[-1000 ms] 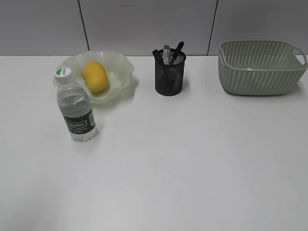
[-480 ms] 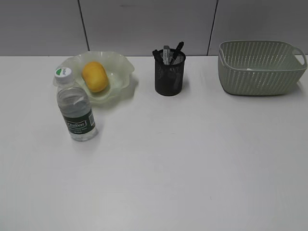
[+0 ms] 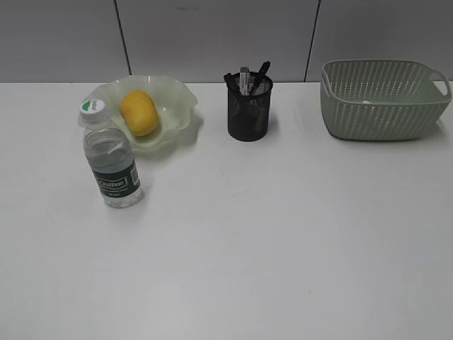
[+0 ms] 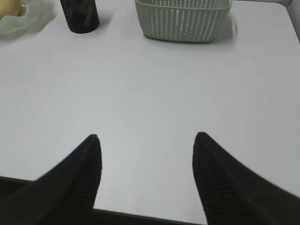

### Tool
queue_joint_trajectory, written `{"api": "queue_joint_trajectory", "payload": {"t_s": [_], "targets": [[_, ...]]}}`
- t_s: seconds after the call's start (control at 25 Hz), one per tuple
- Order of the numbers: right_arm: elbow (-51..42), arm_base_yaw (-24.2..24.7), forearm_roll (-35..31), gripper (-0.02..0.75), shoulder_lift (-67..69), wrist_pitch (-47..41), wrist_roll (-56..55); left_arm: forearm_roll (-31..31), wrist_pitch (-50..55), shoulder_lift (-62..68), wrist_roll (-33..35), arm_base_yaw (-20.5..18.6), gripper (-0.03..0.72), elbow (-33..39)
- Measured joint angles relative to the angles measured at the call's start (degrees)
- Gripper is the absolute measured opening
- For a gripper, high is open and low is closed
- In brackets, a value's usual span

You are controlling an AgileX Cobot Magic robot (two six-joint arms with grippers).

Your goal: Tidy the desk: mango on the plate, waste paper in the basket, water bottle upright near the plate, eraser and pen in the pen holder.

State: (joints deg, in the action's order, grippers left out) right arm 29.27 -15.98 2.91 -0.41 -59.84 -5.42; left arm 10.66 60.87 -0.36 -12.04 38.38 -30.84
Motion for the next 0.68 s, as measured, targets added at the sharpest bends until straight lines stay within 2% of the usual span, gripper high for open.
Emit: {"api": "queue_joint_trajectory", "payload": {"t_s": [0.04,0.12,0.28,0.4,0.48,0.68], "targets": [[0.0,0.62,0.0,0.488,0.0,0.0,0.0,0.0,0.0,0.0,0.0,-0.99,0.229,0.0],[0.0,3.31,0.0,0.488,0.0,0.0,0.0,-0.06,0.0,0.0,0.0,-5.56,0.229,0.0],[0.0,9.08,0.0,0.488,0.0,0.0,0.0,0.0,0.0,0.0,0.0,-18.93,0.229,0.0],[0.0,10.85,0.0,0.488,0.0,0.0,0.0,0.05,0.0,0.0,0.0,-27.66,0.229,0.0],[0.0,10.94,0.0,0.488,0.0,0.0,0.0,0.04,0.0,0.0,0.0,-29.72,0.229,0.0],[0.0,10.94,0.0,0.488,0.0,0.0,0.0,0.1,0.0,0.0,0.0,-29.91,0.229,0.0]]}}
